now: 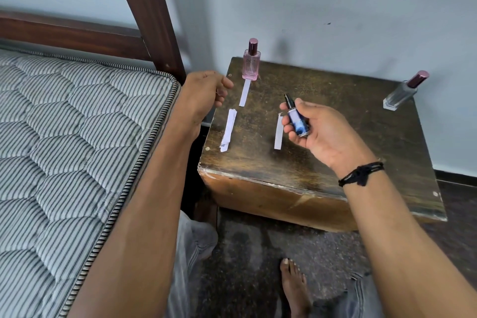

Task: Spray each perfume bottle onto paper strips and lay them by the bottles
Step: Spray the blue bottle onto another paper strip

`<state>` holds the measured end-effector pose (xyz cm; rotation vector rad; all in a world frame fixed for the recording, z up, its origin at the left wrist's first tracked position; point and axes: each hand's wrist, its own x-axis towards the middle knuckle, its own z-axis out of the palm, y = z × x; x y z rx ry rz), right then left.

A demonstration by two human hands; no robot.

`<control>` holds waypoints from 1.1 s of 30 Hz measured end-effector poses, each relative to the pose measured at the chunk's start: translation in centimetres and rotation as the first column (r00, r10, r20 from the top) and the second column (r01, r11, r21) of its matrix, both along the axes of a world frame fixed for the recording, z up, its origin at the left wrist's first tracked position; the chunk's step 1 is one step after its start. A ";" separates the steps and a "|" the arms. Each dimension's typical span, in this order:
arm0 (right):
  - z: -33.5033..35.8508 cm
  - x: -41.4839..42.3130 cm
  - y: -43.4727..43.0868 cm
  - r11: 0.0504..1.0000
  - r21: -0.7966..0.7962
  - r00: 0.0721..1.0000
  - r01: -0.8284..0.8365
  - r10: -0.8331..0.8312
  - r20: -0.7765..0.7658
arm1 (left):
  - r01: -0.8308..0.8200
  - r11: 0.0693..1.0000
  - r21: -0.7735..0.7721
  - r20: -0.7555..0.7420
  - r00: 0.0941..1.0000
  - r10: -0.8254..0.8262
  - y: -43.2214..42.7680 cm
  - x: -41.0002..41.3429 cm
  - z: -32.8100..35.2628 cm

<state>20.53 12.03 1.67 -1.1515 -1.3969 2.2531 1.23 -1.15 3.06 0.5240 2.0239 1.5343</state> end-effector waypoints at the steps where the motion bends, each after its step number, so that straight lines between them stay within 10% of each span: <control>1: 0.0 0.0 -0.1 1.000 -0.006 1.000 0.010 -0.010 -0.006 | 0.016 1.000 -0.021 -0.009 1.000 -0.016 0.2 0.2 -0.1; 15: -0.9 1.2 0.8 0.866 0.477 0.975 -0.149 0.048 0.218 | 0.232 0.848 -0.477 -0.330 0.847 -0.417 3.2 6.0 -2.7; 33: -6.1 2.5 -0.4 0.286 0.886 0.925 -0.366 0.006 0.380 | 0.424 0.623 -0.657 -0.296 0.615 -0.731 2.8 5.2 -5.3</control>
